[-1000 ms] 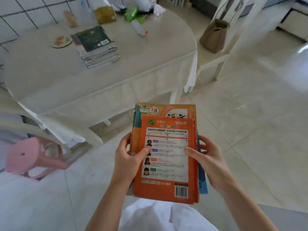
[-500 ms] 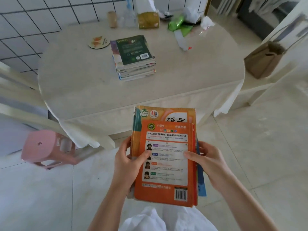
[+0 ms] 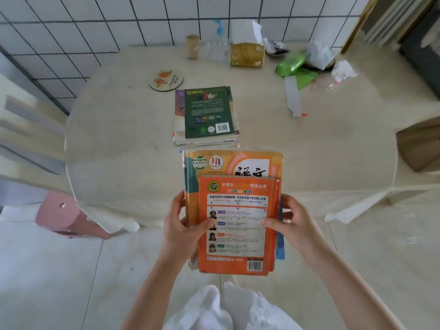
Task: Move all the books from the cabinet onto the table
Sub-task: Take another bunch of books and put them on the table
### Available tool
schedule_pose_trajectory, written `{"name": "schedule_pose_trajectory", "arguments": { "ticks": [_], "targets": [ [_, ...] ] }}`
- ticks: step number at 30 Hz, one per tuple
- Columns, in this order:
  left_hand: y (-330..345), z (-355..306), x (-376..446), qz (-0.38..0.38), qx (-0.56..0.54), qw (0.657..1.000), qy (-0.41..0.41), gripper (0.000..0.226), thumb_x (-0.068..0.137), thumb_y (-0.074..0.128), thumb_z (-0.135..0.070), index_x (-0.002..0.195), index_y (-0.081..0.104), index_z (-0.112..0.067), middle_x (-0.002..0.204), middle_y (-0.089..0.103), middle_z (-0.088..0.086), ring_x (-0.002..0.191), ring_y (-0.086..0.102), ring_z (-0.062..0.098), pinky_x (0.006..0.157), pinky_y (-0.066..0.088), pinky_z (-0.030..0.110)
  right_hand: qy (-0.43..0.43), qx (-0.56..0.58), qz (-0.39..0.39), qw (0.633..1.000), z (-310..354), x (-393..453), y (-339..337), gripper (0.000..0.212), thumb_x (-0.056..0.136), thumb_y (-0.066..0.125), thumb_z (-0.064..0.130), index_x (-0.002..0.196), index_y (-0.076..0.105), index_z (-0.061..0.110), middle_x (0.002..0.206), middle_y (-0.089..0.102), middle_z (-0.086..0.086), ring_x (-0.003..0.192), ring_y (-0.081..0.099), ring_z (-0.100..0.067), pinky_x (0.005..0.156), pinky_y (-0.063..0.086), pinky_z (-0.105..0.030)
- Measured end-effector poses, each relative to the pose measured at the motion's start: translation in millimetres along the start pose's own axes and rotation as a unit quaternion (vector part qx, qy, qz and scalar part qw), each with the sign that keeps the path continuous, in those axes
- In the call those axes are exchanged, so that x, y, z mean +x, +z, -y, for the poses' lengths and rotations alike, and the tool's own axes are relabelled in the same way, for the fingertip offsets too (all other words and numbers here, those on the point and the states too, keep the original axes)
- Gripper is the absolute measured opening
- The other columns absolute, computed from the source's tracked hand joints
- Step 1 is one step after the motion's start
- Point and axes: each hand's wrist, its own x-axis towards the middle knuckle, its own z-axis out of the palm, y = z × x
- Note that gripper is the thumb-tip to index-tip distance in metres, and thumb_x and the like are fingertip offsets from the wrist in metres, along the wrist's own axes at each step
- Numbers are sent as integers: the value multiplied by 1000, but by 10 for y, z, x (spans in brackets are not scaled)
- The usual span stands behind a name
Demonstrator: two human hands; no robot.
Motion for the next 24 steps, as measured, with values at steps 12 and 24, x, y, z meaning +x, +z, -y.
{"name": "schedule_pose_trajectory", "arguments": {
  "ticks": [12,24],
  "targets": [
    [86,-146,793,26,-14,1000,-7,67,75,77,0,113,40,-40,100,72,-8,87,73,9,59,59,28,-15,-8,12,1000,207,890,-28,47,80,74,14,119,50,24,114,60,8,97,58,-4,67,49,-19],
    [792,-252,1587,87,62,993,43,43,55,79,19,81,70,-14,68,74,-12,59,69,3,52,52,17,-79,68,-91,990,-8,1482,-596,78,51,79,-6,90,57,58,114,56,-21,92,63,-24,85,55,-45]
  ]
}}
